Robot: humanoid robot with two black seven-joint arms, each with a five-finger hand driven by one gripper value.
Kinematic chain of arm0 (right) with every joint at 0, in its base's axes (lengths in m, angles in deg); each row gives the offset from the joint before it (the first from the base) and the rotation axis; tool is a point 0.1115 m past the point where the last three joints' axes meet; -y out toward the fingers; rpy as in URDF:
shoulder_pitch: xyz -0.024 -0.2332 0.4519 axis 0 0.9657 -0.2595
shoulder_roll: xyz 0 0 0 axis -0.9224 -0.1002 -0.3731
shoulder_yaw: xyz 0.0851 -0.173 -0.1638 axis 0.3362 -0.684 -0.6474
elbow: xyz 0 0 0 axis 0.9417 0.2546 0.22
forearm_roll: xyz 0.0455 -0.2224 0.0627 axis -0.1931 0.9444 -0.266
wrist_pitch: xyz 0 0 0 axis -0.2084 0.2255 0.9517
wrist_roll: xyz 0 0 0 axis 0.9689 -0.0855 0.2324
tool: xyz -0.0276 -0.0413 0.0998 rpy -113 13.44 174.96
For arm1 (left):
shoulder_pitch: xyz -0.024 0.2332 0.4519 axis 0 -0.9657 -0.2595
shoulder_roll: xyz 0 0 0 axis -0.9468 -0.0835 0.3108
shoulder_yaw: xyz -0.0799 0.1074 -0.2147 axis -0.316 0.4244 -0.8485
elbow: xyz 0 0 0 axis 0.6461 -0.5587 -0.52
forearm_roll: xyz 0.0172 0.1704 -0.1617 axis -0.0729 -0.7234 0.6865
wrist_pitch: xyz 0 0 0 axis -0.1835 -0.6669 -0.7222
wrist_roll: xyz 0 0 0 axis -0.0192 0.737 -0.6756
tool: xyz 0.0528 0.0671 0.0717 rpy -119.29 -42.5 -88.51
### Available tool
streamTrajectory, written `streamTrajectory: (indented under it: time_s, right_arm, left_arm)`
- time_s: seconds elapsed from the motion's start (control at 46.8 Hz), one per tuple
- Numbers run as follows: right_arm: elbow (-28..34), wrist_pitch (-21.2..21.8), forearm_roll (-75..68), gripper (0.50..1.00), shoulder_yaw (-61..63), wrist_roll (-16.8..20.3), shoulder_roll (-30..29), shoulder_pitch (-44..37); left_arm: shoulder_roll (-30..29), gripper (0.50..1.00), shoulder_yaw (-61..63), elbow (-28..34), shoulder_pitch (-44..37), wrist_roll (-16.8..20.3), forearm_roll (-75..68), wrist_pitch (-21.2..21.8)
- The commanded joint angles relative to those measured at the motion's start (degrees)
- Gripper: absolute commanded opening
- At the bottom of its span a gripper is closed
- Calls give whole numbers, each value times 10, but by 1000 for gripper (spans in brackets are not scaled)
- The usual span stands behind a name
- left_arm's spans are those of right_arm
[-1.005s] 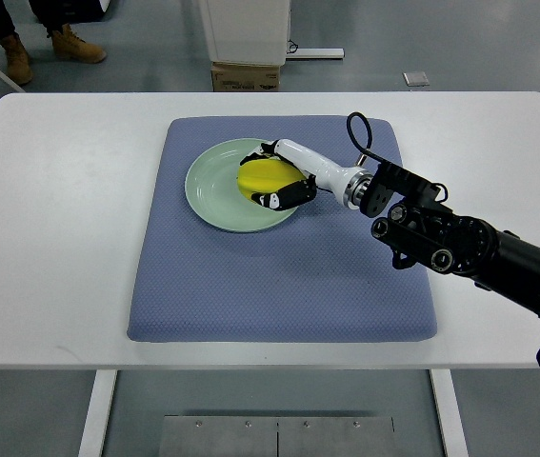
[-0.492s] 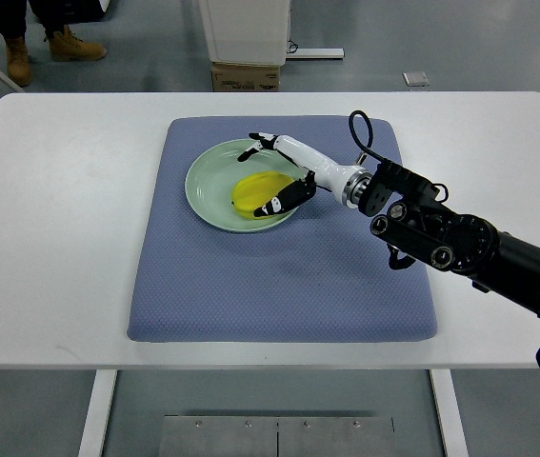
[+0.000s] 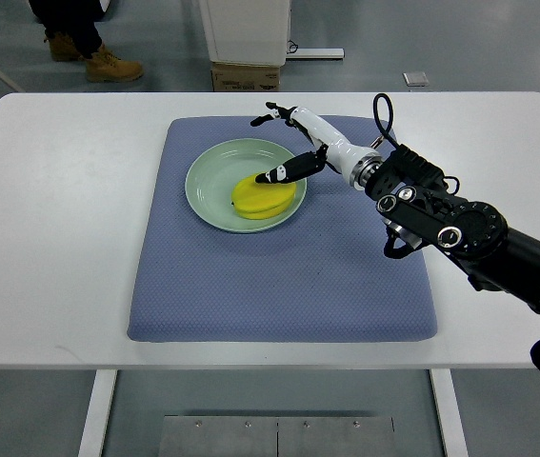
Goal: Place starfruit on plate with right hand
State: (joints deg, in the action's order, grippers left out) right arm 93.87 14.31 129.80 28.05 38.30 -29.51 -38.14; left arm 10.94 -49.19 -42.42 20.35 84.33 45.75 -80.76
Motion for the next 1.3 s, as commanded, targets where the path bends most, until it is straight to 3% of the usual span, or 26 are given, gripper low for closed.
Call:
streamTrajectory:
  time_s: [0.0, 0.107, 0.62, 0.984, 1.283]
  right_arm:
    - [-1, 0, -26, 995, 19, 4, 0, 0]
    - [-3, 0, -66, 995, 48, 24, 0, 7]
    - [-39, -14, -94, 995, 253, 51, 0, 82]
    - [-32, -40, -99, 998, 369, 56, 0, 112]
    - [-31, -40, -141, 1000, 386, 56, 0, 129]
  left_arm:
    - [0, 1000, 0, 0, 0, 0, 0, 0]
    - [0, 1000, 0, -1, 0, 0, 0, 0]
    - [0, 1000, 0, 0, 0, 0, 0, 0]
    - [0, 1000, -1, 0, 0, 0, 0, 0]
    - [0, 1000, 0, 0, 0, 0, 0, 0]
